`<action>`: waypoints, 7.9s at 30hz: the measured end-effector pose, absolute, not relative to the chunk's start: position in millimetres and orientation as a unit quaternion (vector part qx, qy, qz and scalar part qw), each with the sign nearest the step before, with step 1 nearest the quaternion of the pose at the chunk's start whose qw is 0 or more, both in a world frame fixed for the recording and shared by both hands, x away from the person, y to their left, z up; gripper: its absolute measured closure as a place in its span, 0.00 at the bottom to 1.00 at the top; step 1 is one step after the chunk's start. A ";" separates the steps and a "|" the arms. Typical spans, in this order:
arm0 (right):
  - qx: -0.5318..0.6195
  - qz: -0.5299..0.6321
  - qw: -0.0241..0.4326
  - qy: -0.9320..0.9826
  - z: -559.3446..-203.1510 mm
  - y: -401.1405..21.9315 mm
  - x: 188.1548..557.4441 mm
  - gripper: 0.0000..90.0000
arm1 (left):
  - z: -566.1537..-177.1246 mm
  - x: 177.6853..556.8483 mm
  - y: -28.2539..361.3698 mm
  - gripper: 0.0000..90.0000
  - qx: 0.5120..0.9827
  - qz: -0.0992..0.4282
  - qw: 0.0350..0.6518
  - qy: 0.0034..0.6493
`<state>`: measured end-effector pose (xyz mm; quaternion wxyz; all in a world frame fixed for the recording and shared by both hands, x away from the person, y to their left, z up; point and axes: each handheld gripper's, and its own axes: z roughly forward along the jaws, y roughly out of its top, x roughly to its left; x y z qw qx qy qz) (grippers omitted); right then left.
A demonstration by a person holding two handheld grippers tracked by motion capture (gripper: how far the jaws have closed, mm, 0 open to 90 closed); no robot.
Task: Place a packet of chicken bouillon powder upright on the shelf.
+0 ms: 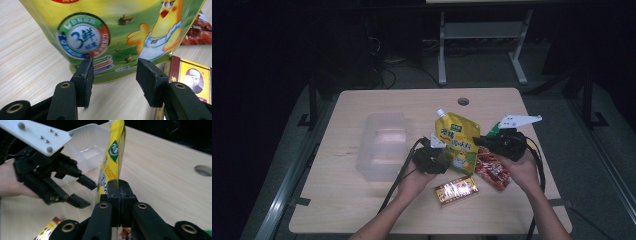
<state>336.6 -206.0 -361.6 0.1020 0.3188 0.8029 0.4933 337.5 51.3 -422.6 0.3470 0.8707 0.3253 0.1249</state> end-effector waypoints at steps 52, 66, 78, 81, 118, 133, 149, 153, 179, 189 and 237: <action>0.273 0.474 0.059 0.835 -330.6 -126.1 373.9 0.99 | -402.6 265.5 92.4 0.44 0.867 0.109 0.428 0.232; 0.212 0.490 0.038 0.845 -310.8 -65.9 382.7 0.99 | -408.7 243.3 106.2 0.40 0.870 0.093 0.432 0.219; 0.187 0.495 0.029 0.848 -308.0 -25.7 388.9 0.99 | -409.5 235.2 116.6 0.39 0.868 0.097 0.436 0.218; 0.181 0.497 0.022 0.848 -310.7 -13.5 391.2 0.99 | -409.9 233.7 117.3 0.38 0.865 0.096 0.440 0.219; 0.195 0.522 -0.001 0.830 -348.6 33.2 403.6 1.00 | -417.0 227.3 119.2 0.37 0.868 0.084 0.442 0.208; 0.199 0.505 0.002 0.840 -370.7 29.8 397.5 0.99 | -417.7 226.9 118.1 0.37 0.869 0.082 0.442 0.207; 0.203 0.502 -0.010 0.841 -380.4 19.7 392.5 0.99 | -419.3 227.4 117.4 0.37 0.873 0.081 0.435 0.205; 0.213 0.502 -0.008 0.838 -380.6 20.6 389.8 0.99 | -419.9 226.9 116.8 0.37 0.874 0.080 0.433 0.205; 0.255 0.489 0.016 0.834 -378.3 16.5 389.3 0.71 | -419.7 231.2 120.8 0.35 0.874 0.086 0.431 0.206; 0.262 0.490 0.014 0.831 -365.2 -21.0 381.2 0.57 | -419.8 233.9 117.2 0.30 0.873 0.085 0.434 0.206; 0.370 0.437 0.030 0.819 -408.0 -187.0 313.5 0.37 | -451.2 256.0 62.0 0.23 0.927 0.094 0.326 0.162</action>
